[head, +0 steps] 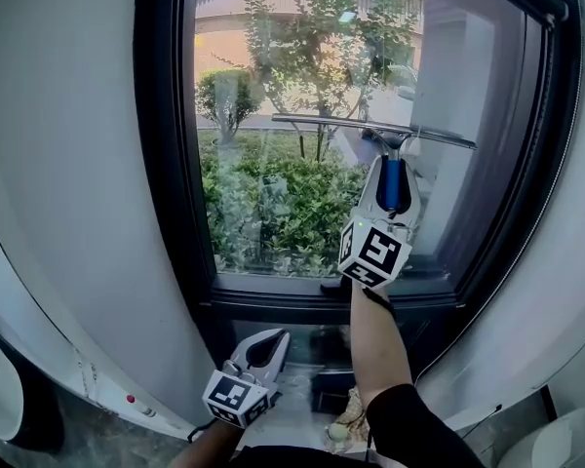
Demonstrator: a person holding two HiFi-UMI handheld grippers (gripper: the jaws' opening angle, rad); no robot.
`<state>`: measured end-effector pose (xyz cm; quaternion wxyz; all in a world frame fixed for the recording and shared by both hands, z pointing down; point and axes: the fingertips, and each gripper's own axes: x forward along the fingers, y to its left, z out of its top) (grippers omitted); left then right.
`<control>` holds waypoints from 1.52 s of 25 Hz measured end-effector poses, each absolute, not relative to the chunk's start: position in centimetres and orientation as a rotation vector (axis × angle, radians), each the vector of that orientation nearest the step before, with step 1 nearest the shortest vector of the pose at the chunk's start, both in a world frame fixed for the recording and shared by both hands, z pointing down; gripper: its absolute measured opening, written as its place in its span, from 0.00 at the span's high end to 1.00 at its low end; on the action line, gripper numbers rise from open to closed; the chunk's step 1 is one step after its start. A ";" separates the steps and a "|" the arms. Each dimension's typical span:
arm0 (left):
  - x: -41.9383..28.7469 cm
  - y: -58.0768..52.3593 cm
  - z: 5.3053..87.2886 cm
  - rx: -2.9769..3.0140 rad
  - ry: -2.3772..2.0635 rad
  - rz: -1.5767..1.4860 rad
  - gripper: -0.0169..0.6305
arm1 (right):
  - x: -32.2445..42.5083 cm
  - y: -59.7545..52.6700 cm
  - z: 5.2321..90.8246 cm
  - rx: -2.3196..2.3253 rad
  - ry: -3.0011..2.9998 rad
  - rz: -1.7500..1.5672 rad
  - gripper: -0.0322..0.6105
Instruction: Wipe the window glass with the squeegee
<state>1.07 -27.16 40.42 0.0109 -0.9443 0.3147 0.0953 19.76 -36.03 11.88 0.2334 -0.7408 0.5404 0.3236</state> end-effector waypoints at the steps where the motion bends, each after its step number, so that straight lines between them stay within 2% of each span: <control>1: 1.1 -27.1 40.5 -2.948 0.984 0.297 0.97 | 19.8 -36.0 12.0 -2.036 1.485 0.888 0.75; 38: 1.0 -26.4 41.6 -2.978 0.999 0.276 0.97 | 19.9 -35.6 17.5 -2.102 1.534 0.811 0.75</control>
